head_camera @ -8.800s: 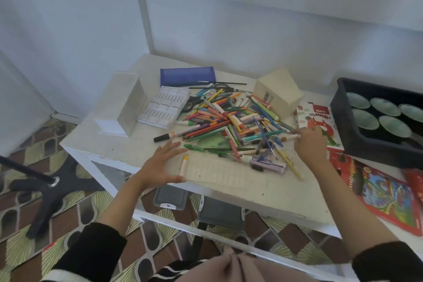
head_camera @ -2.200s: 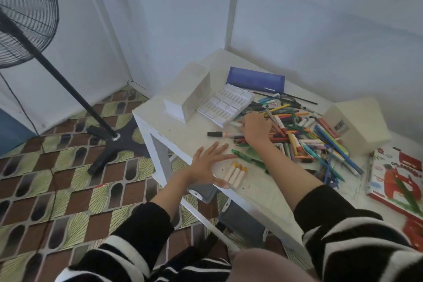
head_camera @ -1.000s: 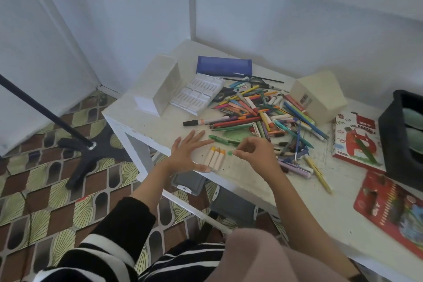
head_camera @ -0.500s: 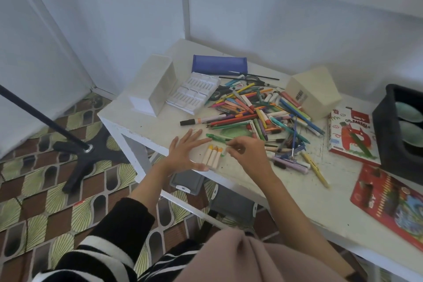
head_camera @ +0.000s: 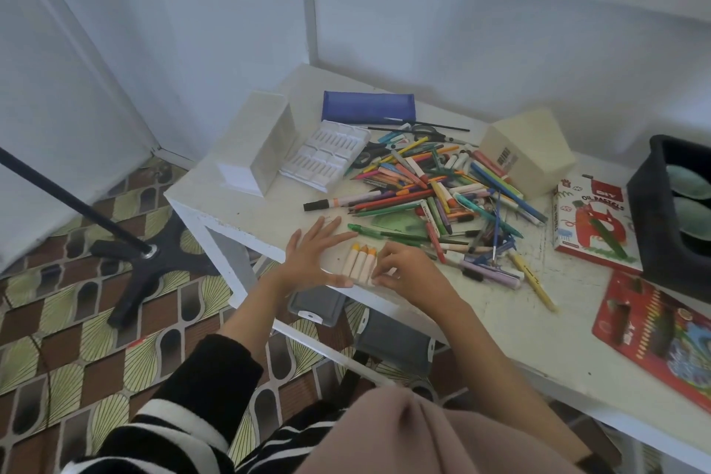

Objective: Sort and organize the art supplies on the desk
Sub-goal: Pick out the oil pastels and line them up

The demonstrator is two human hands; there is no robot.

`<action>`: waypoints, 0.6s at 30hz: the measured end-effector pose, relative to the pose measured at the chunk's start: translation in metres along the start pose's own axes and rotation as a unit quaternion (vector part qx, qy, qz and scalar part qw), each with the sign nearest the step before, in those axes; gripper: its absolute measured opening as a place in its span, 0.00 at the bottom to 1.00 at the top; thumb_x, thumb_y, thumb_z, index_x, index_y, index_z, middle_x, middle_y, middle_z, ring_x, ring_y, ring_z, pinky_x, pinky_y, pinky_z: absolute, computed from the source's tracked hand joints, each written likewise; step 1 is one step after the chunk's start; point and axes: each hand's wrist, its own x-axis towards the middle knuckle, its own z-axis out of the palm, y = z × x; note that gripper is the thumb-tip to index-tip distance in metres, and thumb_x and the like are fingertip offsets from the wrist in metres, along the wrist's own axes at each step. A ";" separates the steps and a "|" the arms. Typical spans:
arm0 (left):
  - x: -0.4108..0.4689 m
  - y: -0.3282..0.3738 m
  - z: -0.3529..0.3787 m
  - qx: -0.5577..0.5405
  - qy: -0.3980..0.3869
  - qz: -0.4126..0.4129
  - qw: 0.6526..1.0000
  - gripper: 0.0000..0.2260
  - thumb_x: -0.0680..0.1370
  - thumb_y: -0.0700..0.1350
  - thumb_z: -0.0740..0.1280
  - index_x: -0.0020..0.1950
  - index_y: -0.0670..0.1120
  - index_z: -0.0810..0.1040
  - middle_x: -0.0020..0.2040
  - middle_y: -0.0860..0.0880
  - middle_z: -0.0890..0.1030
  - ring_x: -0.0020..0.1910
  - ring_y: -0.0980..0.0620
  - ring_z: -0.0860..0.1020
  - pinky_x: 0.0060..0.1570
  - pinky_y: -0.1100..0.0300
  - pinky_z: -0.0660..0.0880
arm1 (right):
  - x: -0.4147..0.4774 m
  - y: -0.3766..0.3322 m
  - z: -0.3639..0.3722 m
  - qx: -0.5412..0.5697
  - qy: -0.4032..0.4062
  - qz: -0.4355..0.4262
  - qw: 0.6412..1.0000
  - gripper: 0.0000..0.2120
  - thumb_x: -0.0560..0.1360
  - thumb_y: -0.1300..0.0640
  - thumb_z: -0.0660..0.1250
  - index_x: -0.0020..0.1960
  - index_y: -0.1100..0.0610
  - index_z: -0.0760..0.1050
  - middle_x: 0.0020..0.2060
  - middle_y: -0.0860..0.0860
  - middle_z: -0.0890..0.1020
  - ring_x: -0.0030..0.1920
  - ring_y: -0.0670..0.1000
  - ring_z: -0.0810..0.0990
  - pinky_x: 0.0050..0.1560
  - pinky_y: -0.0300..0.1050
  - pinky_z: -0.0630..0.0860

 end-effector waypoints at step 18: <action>0.002 -0.003 0.000 -0.003 -0.006 0.009 1.000 0.46 0.52 0.83 0.55 0.68 0.71 0.53 0.77 0.61 0.44 0.71 0.64 0.34 0.70 0.49 0.32 | 0.040 0.066 -0.094 -0.068 0.161 0.151 0.973 0.08 0.75 0.63 0.65 0.50 0.58 0.82 0.49 0.54 0.79 0.45 0.52 0.77 0.50 0.46 0.73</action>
